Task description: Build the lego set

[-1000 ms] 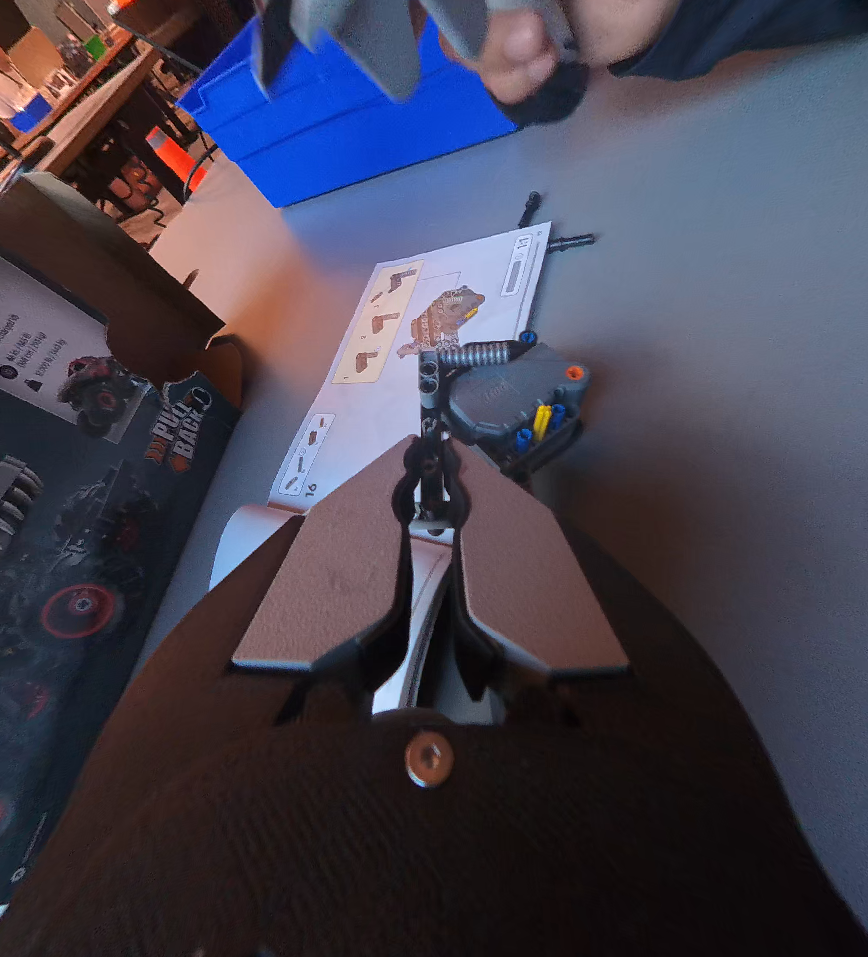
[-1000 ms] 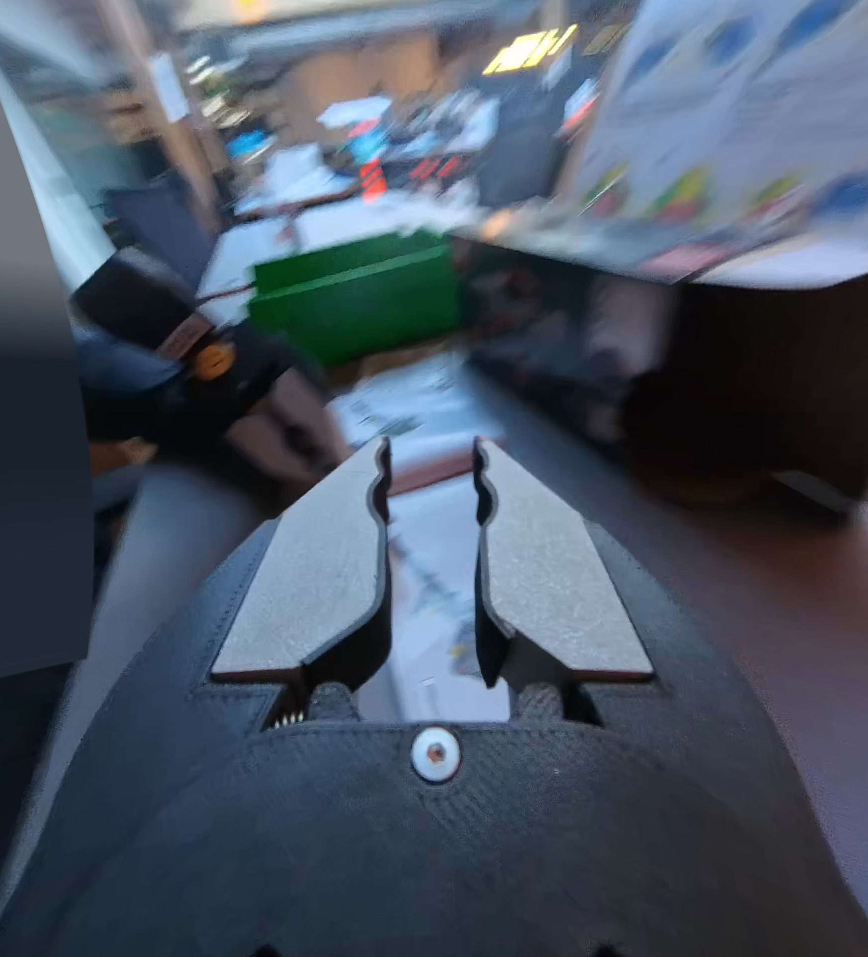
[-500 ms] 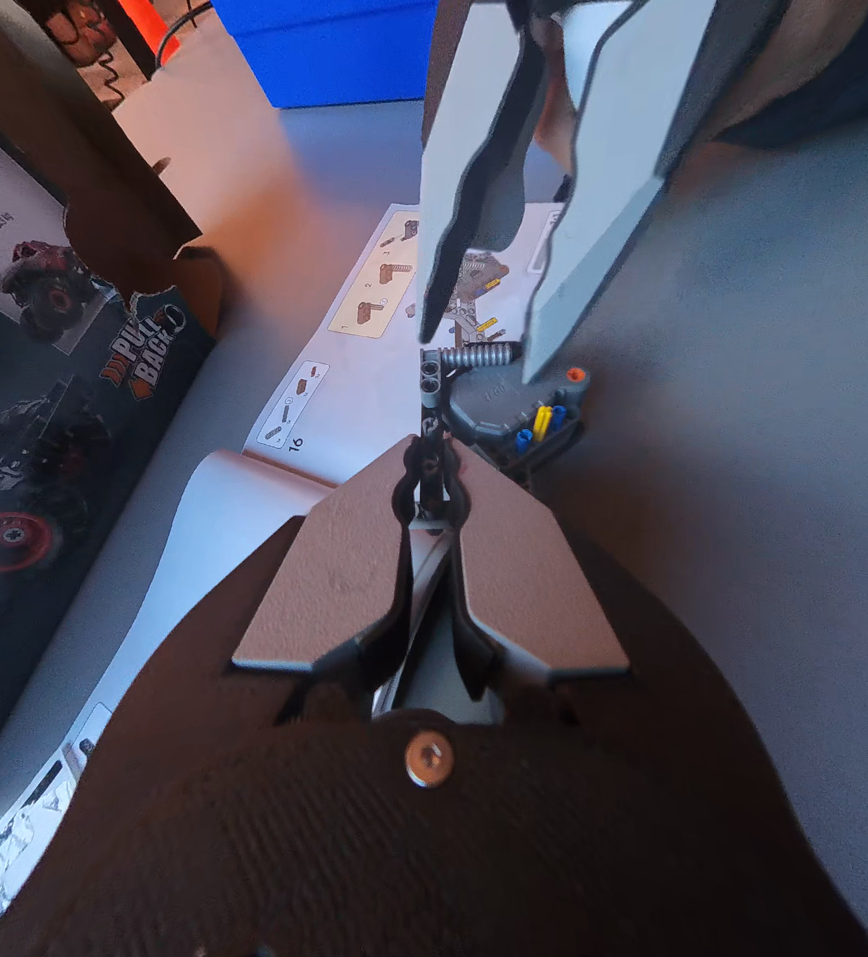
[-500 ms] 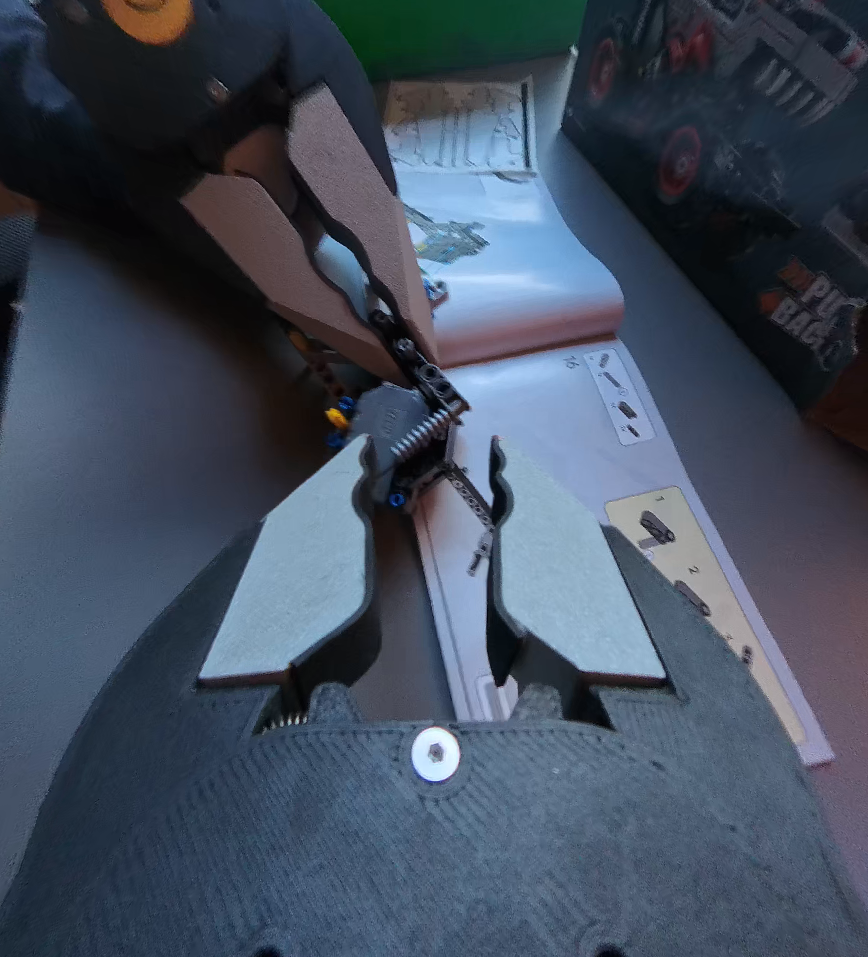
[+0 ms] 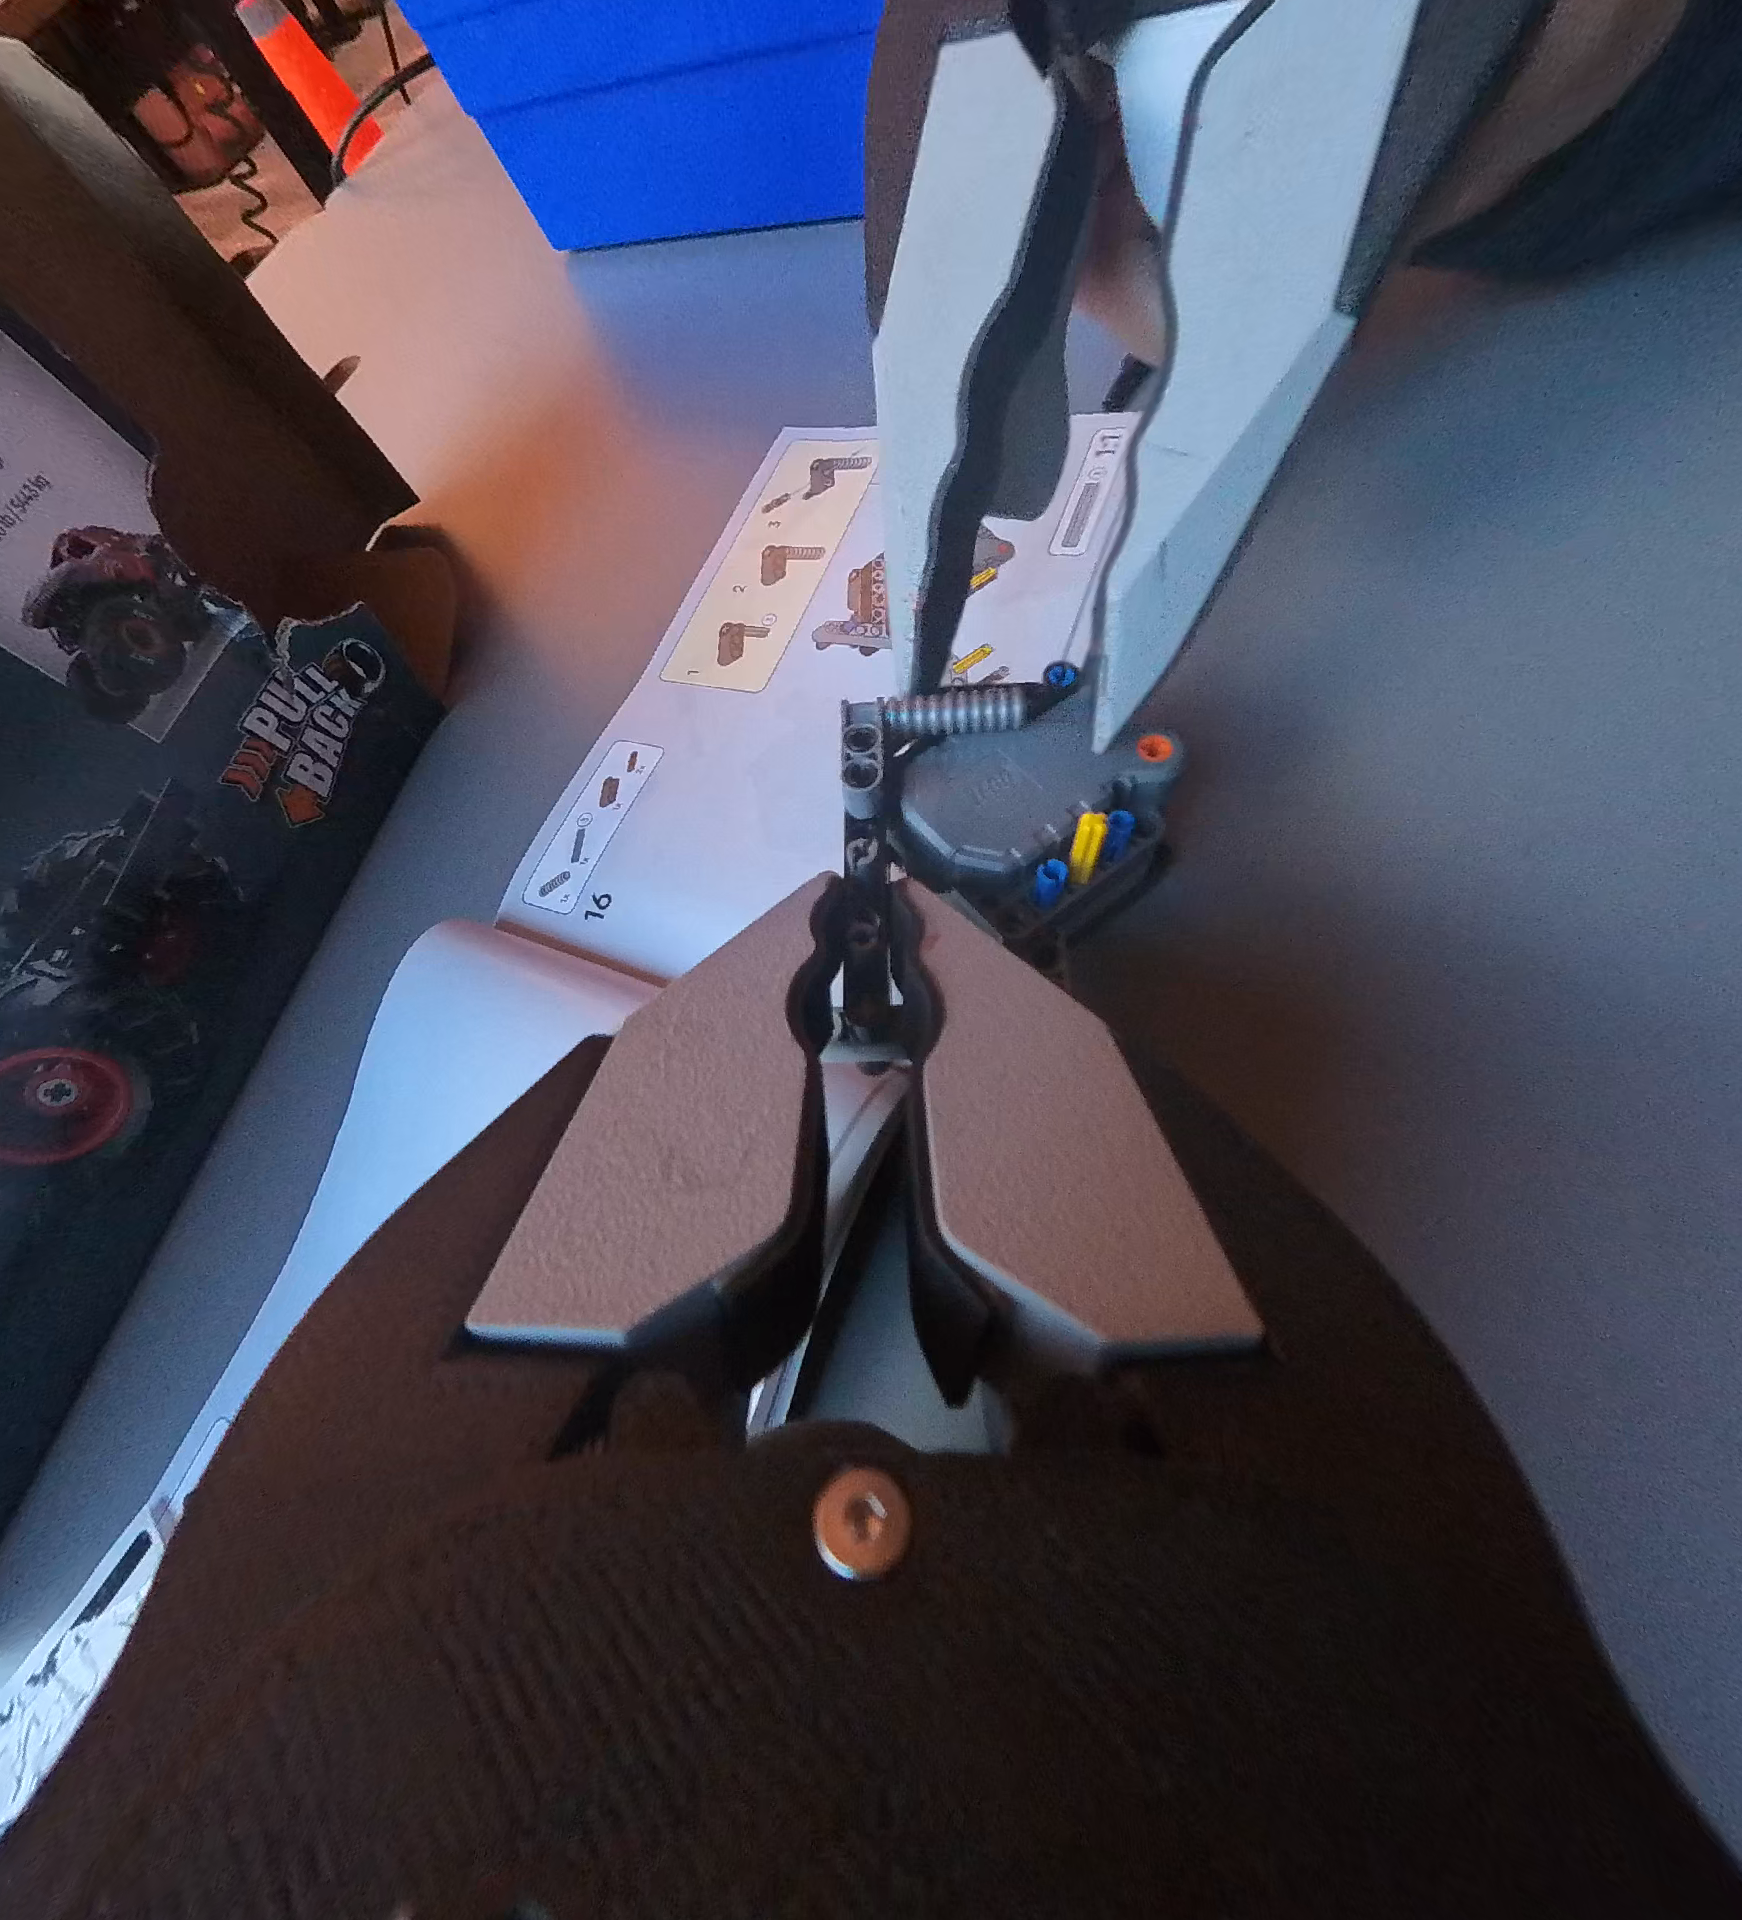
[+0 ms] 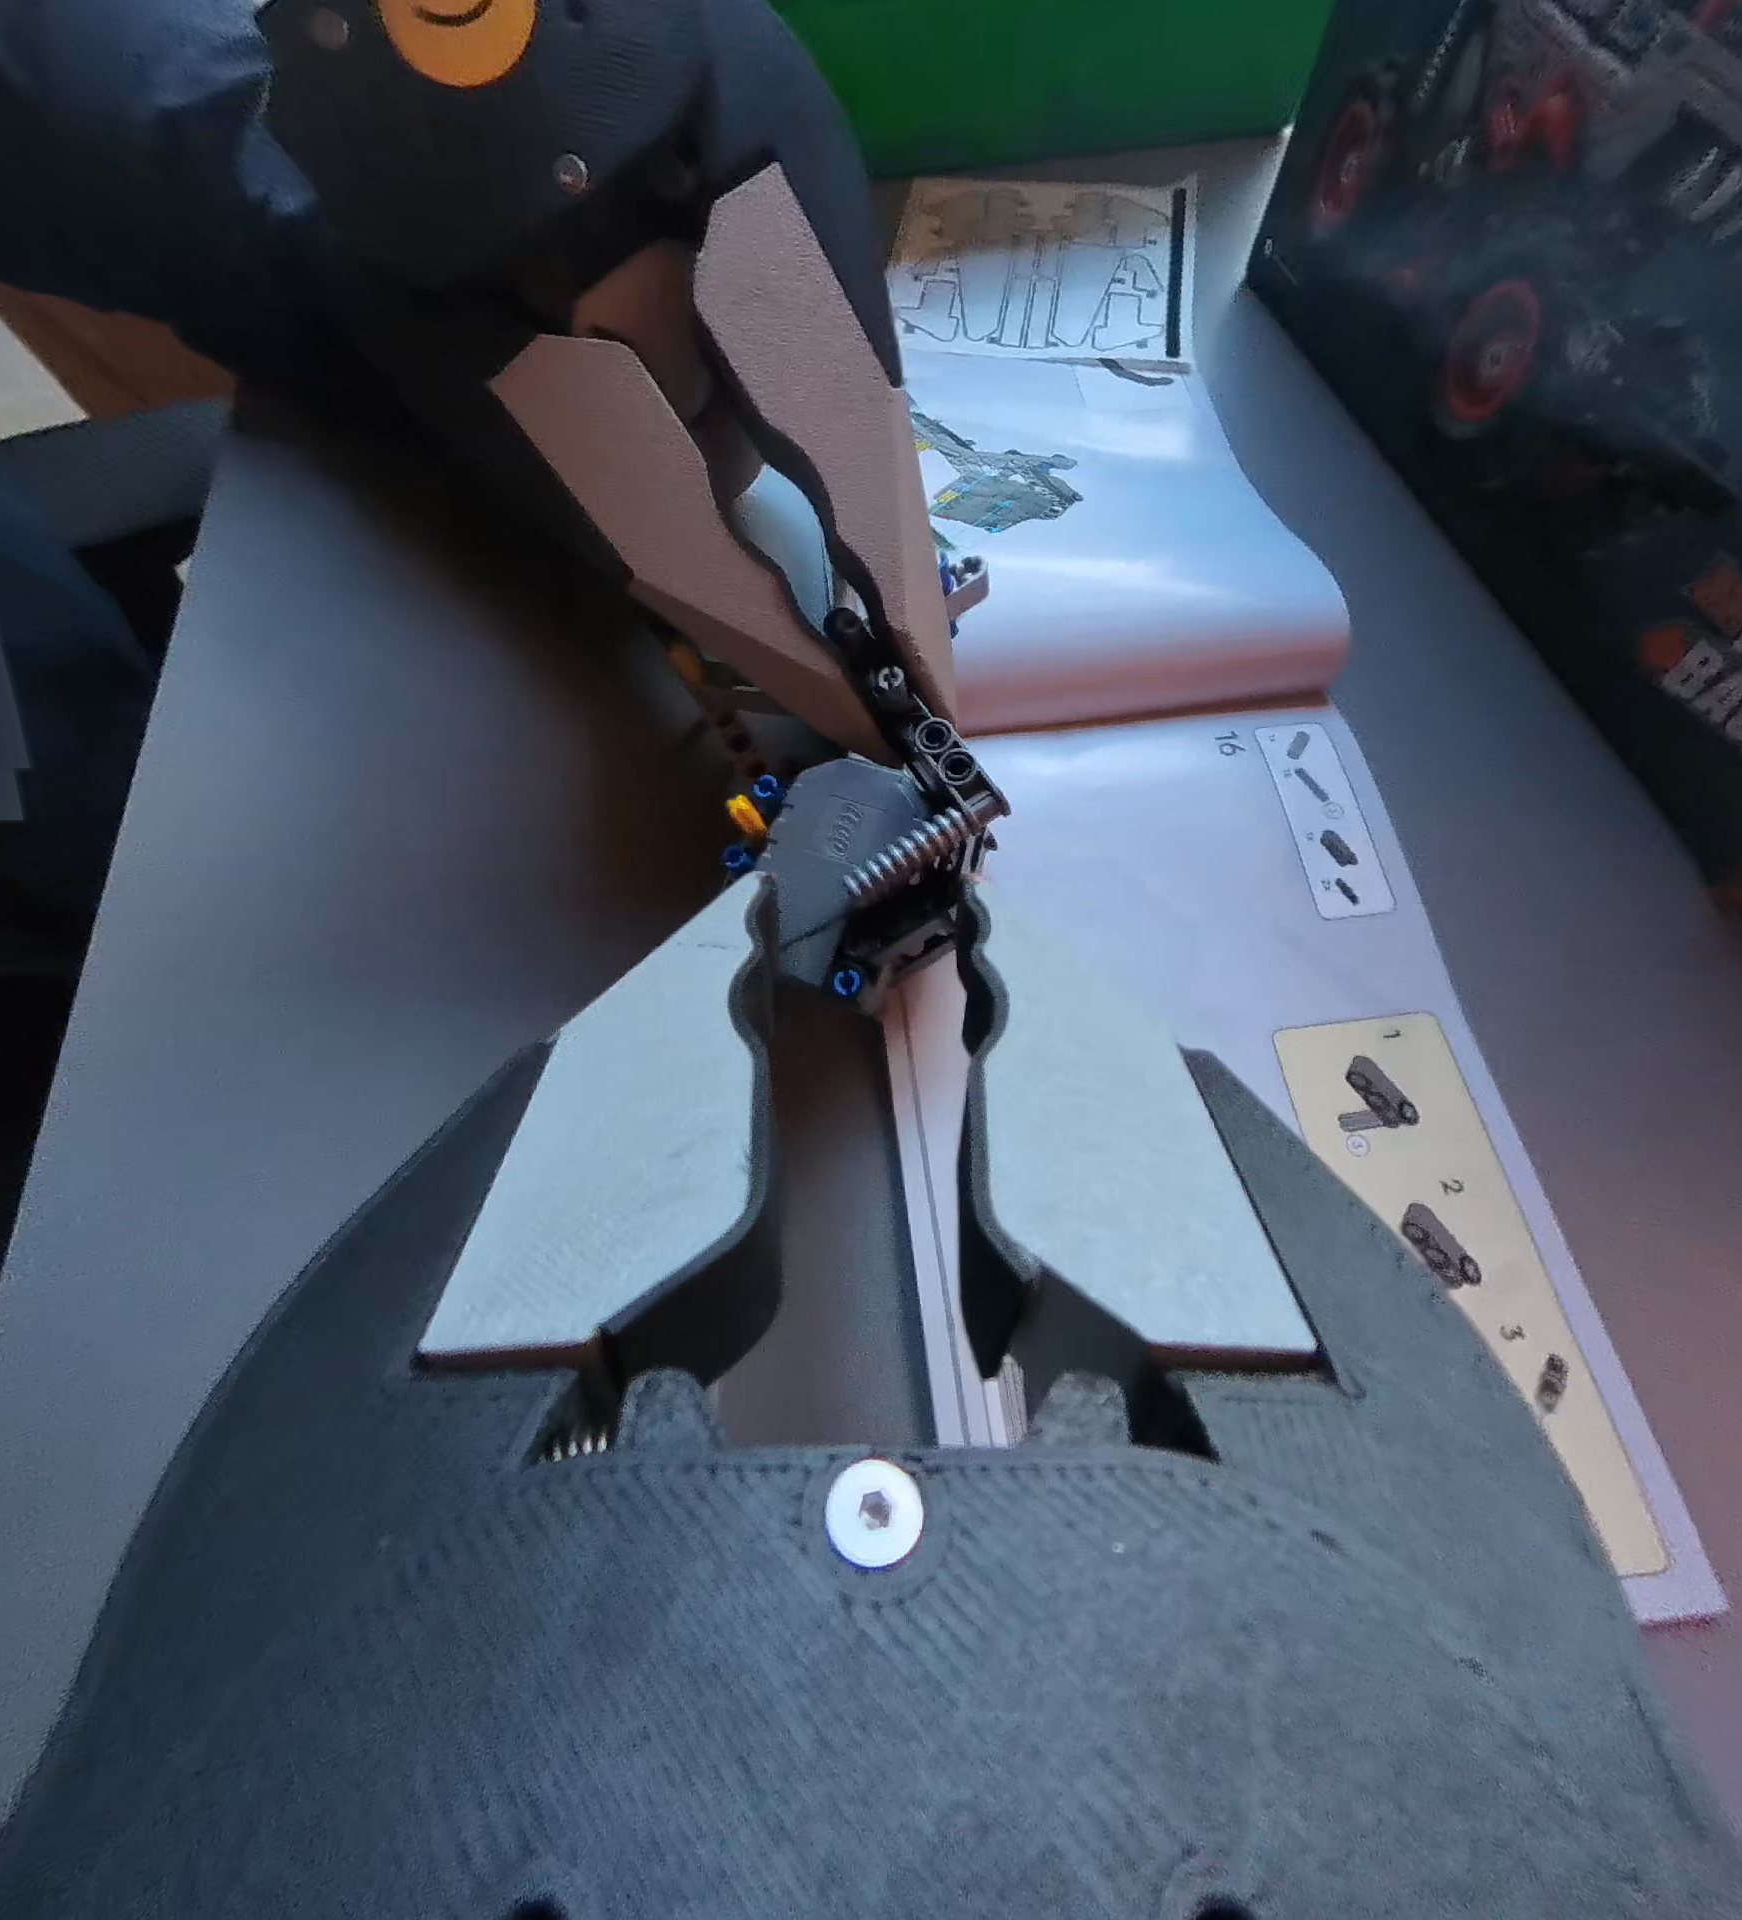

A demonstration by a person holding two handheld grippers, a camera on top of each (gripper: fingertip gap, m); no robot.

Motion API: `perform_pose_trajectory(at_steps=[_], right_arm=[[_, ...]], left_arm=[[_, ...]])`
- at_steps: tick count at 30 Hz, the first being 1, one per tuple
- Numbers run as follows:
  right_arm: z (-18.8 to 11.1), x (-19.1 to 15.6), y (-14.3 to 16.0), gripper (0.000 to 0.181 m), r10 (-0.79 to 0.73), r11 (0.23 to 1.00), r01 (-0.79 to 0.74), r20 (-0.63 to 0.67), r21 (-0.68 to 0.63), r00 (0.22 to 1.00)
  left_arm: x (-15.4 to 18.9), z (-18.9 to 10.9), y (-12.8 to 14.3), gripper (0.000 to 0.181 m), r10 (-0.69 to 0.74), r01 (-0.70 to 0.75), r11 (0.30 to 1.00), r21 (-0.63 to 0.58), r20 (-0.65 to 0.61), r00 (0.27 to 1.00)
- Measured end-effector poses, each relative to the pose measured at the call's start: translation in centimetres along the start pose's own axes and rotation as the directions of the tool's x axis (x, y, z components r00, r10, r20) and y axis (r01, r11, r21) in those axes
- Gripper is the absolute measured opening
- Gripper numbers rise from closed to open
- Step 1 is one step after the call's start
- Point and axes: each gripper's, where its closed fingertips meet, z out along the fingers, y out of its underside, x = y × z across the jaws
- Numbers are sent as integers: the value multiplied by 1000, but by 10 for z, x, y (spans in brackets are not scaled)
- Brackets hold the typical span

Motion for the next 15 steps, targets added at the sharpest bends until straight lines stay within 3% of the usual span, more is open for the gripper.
perform_pose_trajectory(at_steps=[5, 12, 15], right_arm=[[-7, -2, -4, 29, -76, 997, 76, -15, 15, 997], [-20, -10, -17, 46, 89, 987, -108, 158, 117, 983], [-22, -16, -22, 37, 96, 981, -128, 212, 144, 973]], left_arm=[[0, -4, -7, 5, 48, -49, 997, 51, 19, 999], [4, -24, -39, 6, 245, -271, 933, 236, 133, 960], [4, -30, -46, 6, 277, -317, 908, 274, 175, 945]])
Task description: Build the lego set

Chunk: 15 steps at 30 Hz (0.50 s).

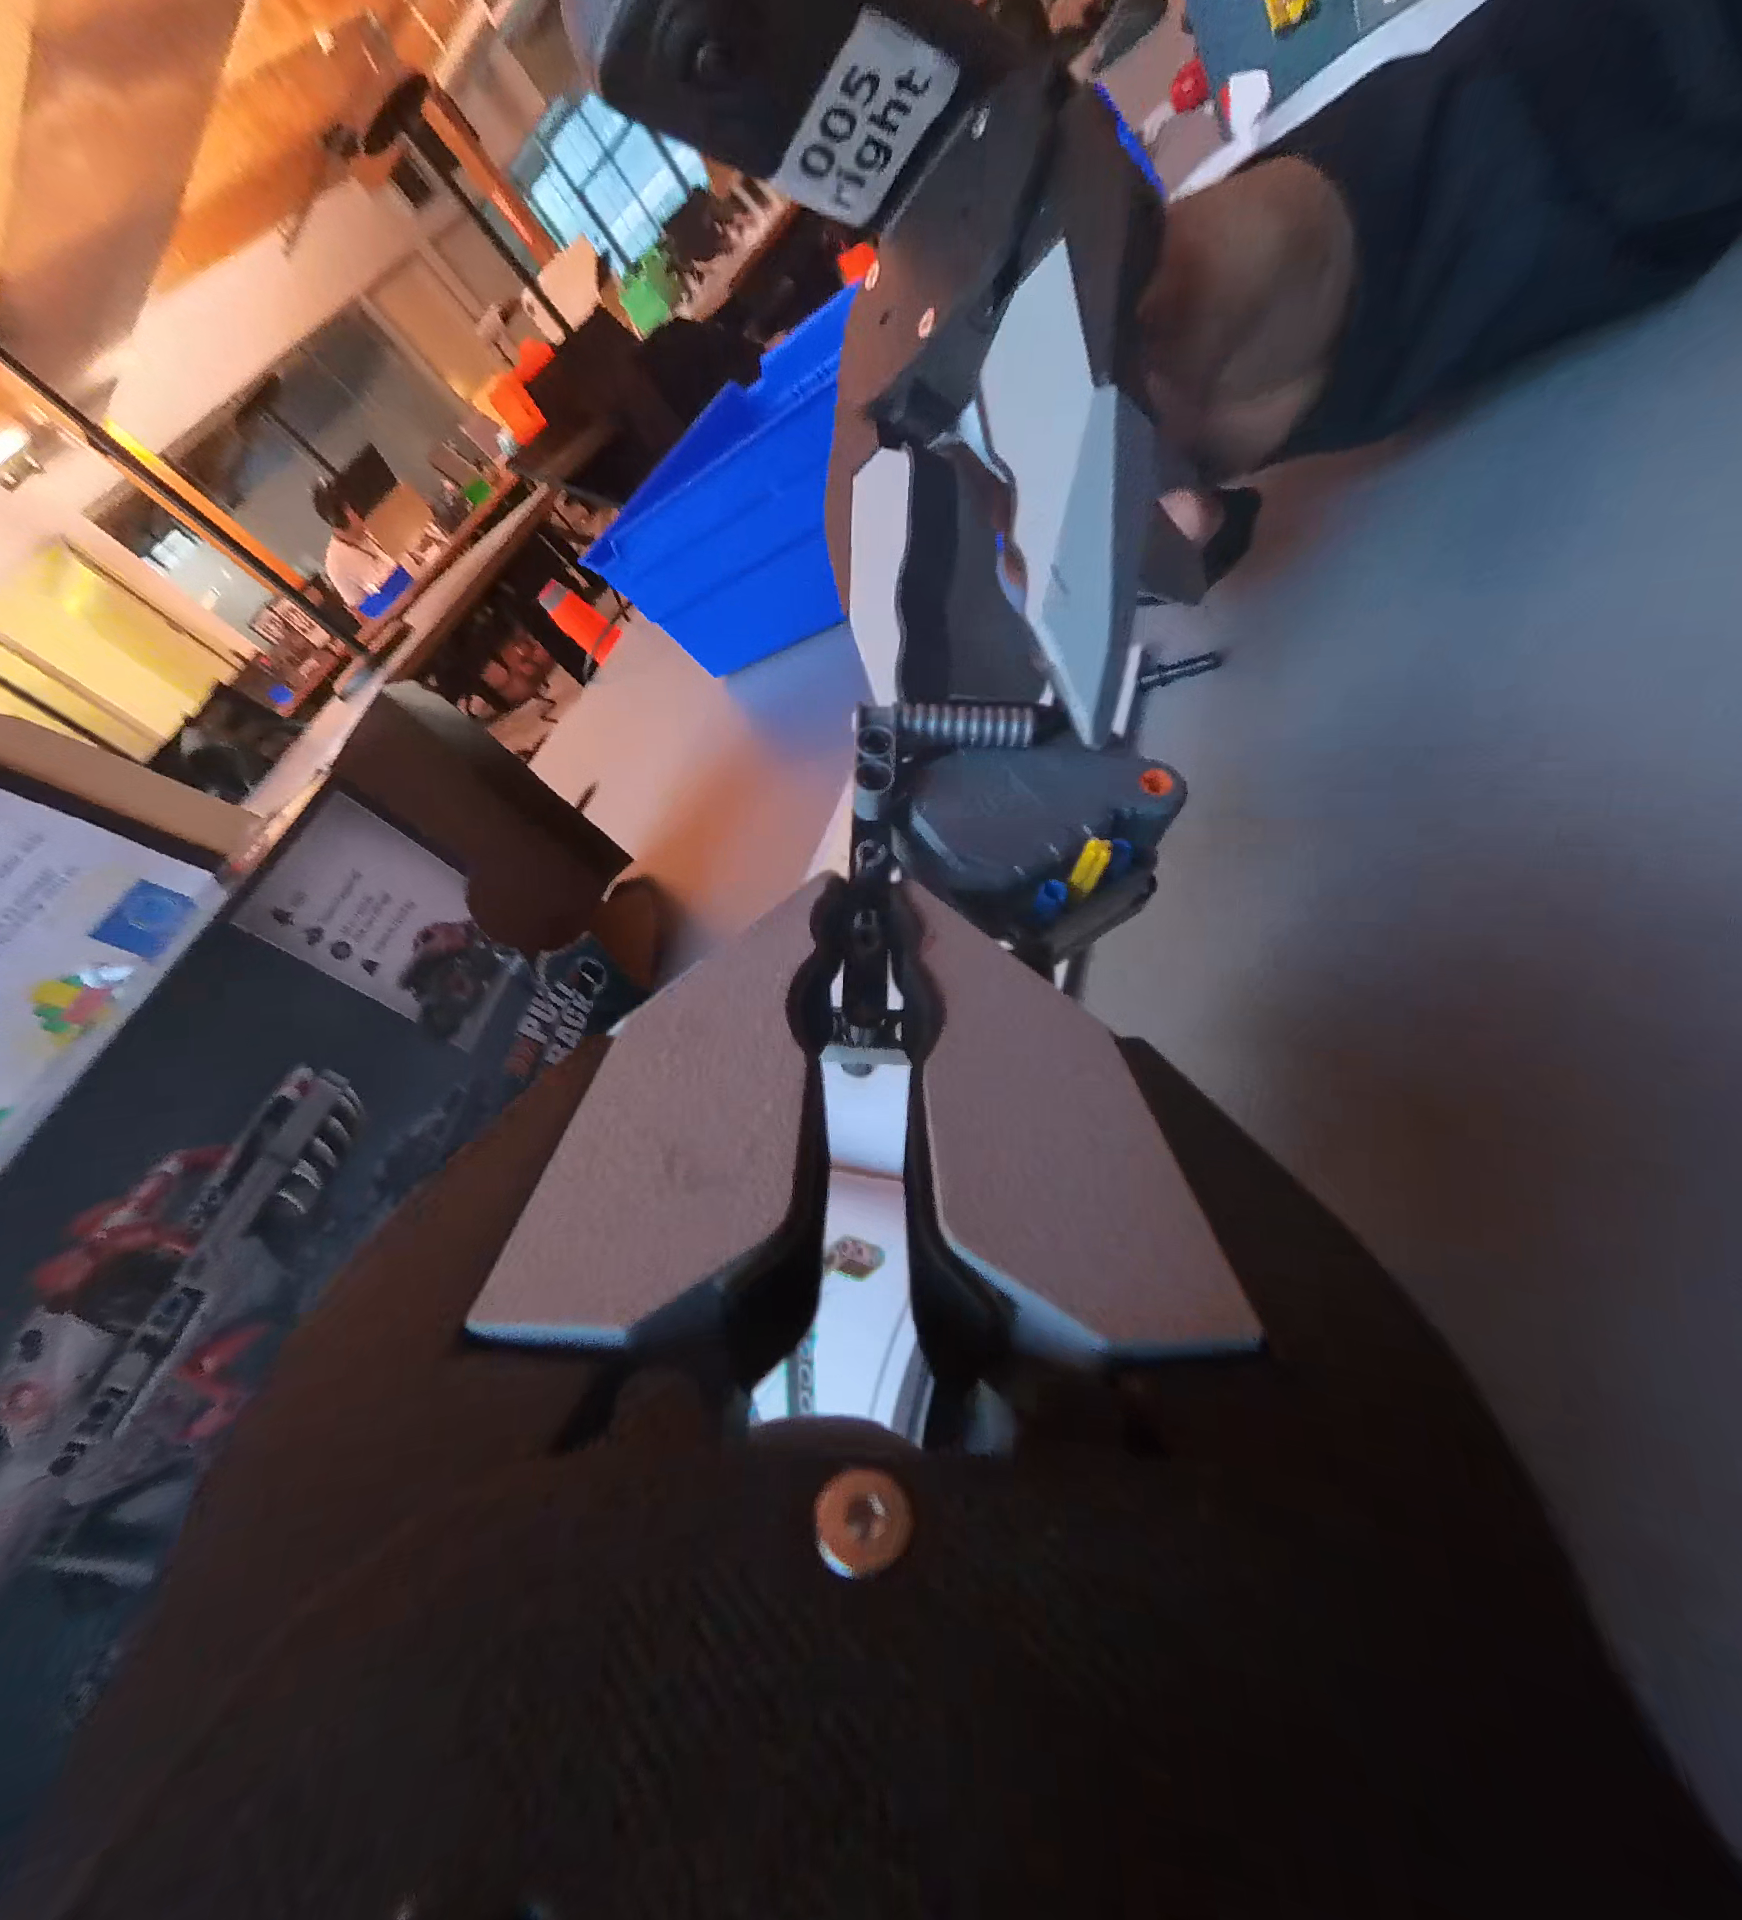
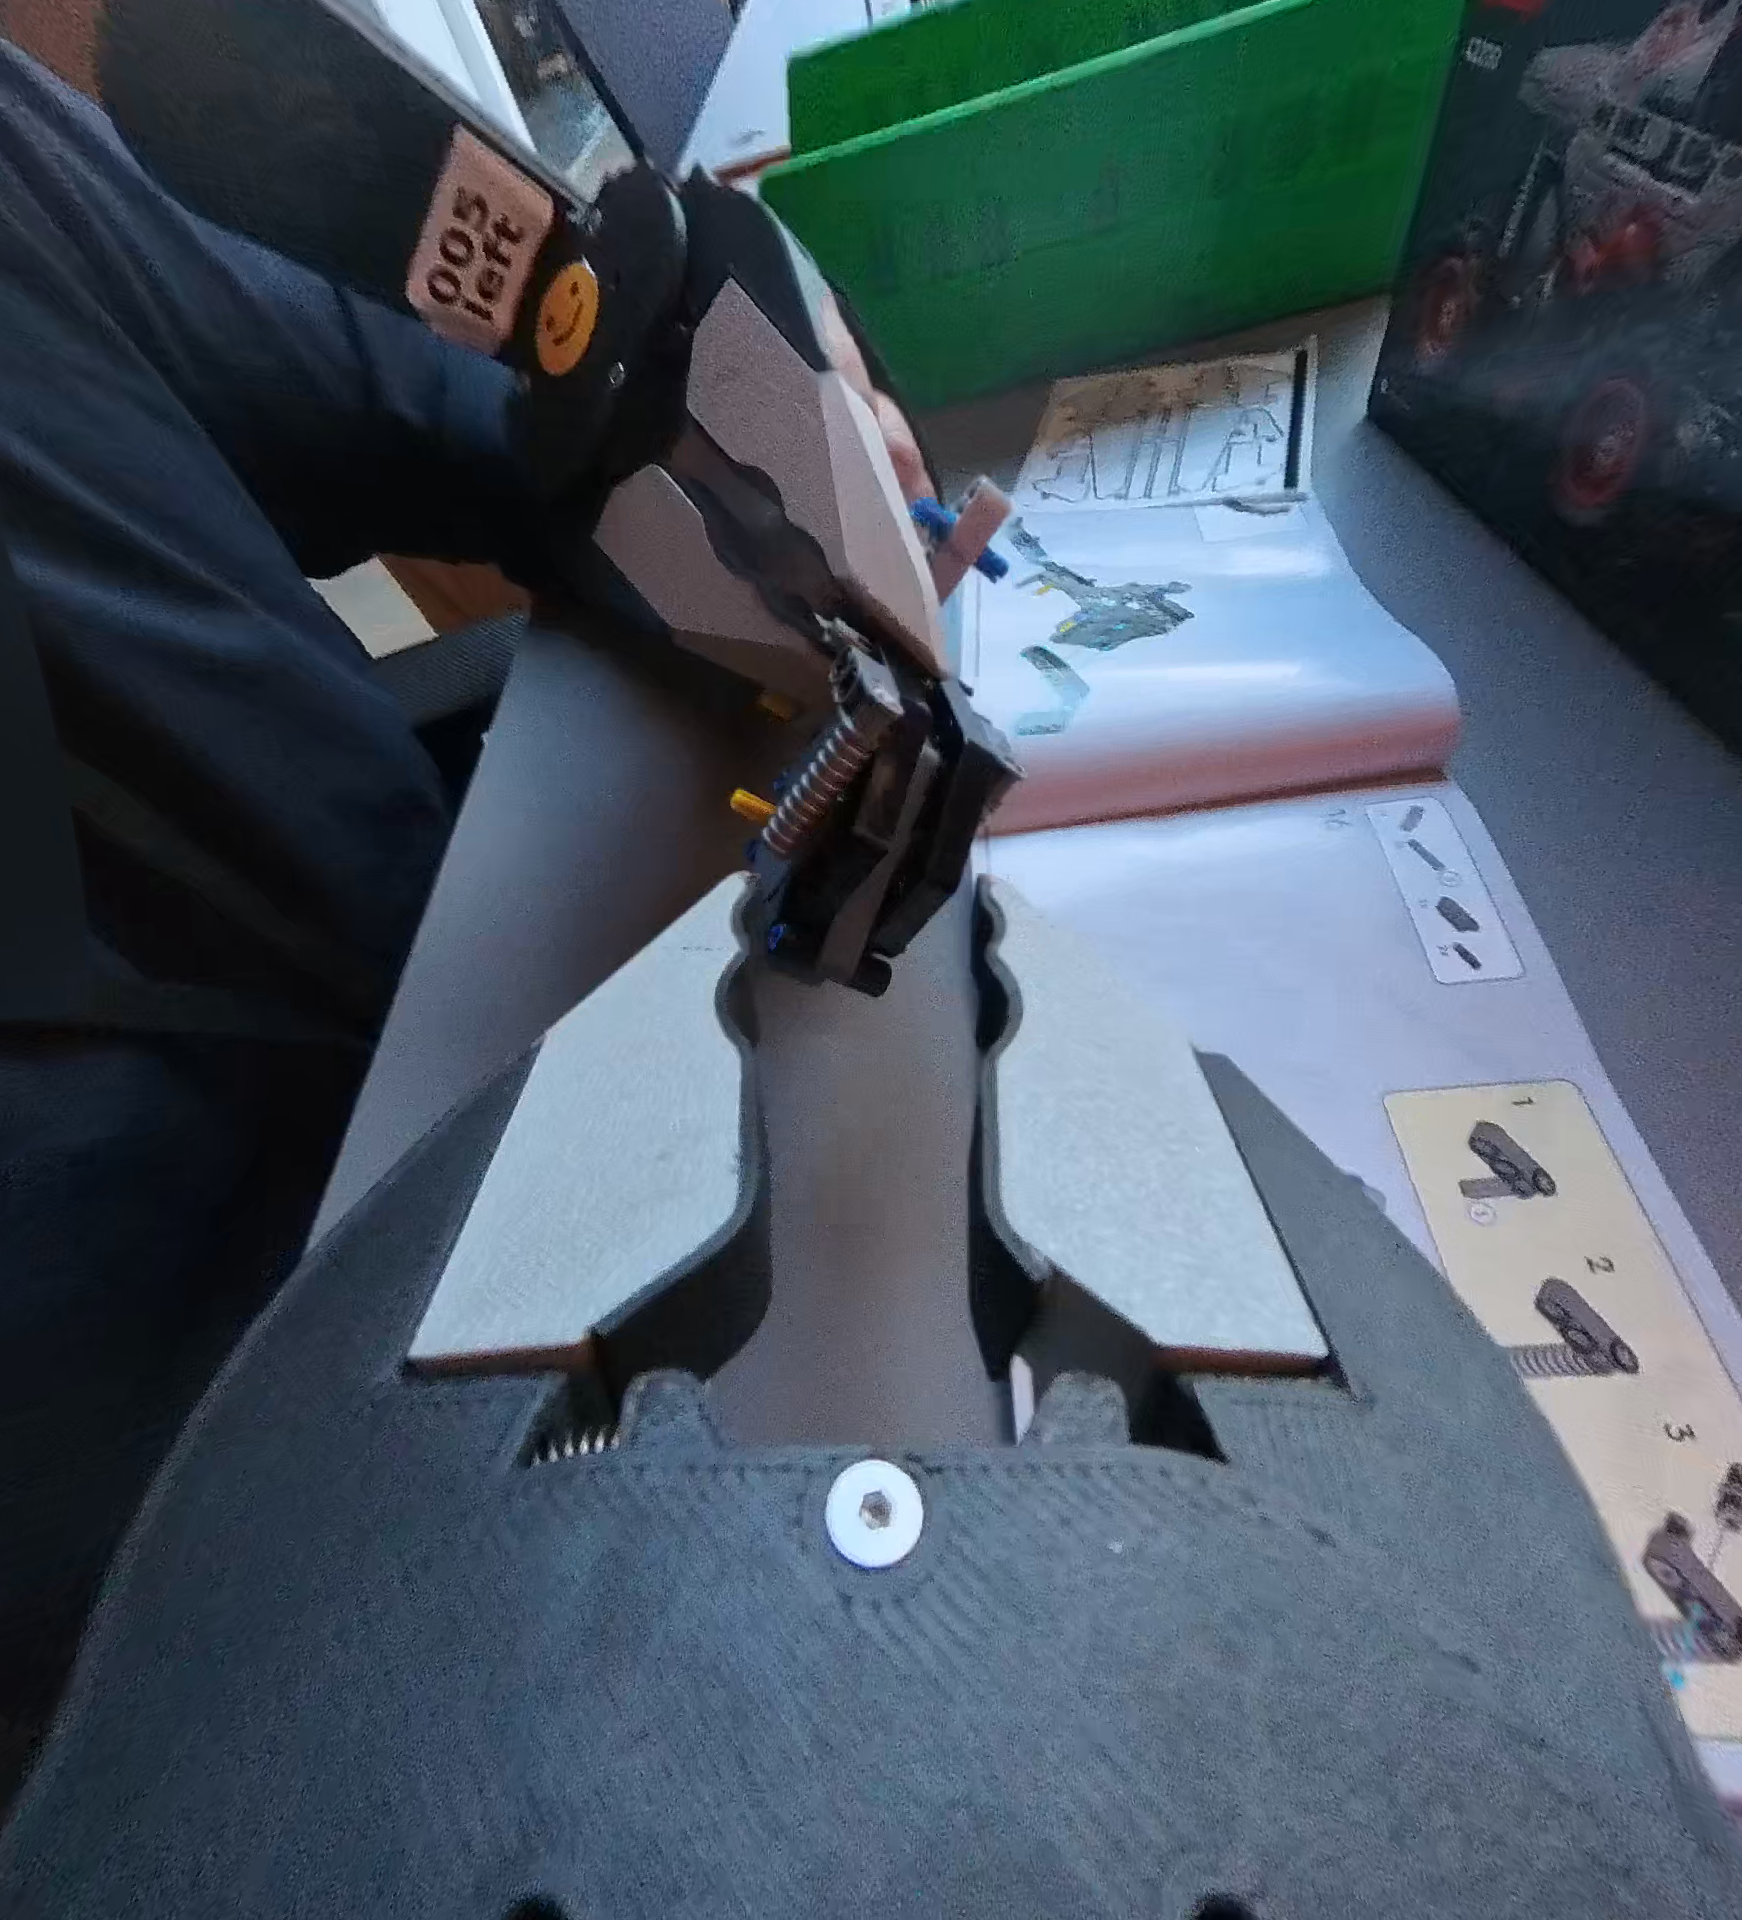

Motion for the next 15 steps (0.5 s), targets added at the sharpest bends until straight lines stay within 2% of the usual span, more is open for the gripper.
perform_pose_trajectory(at_steps=[6, 12, 15], right_arm=[[-5, -5, -11, 30, 3, 998, -4, 12, 65, 1000], [-8, -13, -19, 33, -10, 995, 6, 39, 101, 999], [-6, -6, -15, 30, 21, 996, -22, 12, 82, 1000]], left_arm=[[-2, -2, -8, 6, 56, -57, 997, 47, 41, 998], [-7, -5, -10, 7, 88, -93, 993, 68, 79, 993], [-7, -3, -6, 6, 83, -87, 995, 49, 73, 994]])
